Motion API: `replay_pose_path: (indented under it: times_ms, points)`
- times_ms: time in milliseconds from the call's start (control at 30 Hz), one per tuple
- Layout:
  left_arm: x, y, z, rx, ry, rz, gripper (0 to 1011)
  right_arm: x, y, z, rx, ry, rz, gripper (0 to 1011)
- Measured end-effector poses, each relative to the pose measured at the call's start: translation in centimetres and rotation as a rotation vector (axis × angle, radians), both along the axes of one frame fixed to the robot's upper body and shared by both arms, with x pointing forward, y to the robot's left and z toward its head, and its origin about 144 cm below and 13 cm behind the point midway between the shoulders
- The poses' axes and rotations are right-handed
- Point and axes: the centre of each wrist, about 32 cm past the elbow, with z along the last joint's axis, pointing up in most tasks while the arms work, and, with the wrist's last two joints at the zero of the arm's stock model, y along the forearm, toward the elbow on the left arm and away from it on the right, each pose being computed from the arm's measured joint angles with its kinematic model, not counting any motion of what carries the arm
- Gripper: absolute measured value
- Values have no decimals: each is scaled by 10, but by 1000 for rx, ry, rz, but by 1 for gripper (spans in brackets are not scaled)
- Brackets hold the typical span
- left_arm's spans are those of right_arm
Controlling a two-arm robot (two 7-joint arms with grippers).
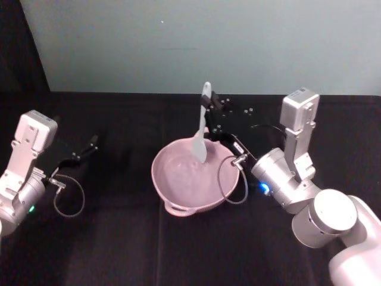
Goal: Use the one hand to pick up the spoon and stir the clear water in the bowl.
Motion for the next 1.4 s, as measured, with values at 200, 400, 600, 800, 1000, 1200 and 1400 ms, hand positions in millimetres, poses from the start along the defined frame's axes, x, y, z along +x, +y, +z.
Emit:
replay_pose_path:
  times_ms: [200, 400, 600, 800, 1000, 1200, 1400]
  points:
    - [0, 0, 0, 0, 0, 0, 1011, -5, -13, 6, -16, -1, -21, 112]
    - [0, 0, 0, 0, 0, 0, 1011, -13, -24, 10, -25, 25, -34, 112]
    - [0, 0, 0, 0, 0, 0, 1011, -22, -30, 12, -4, 60, -26, 112]
    - [0, 0, 0, 0, 0, 0, 1011, -28, -31, 16, 24, 79, -3, 112]
    - [0, 0, 0, 0, 0, 0, 1011, -31, -36, 25, 70, 106, 21, 112]
    - [0, 0, 0, 0, 0, 0, 1011, -31, -46, 41, 131, 138, 30, 112]
    - [0, 0, 0, 0, 0, 0, 1011, -31, -63, 64, 205, 168, 29, 112]
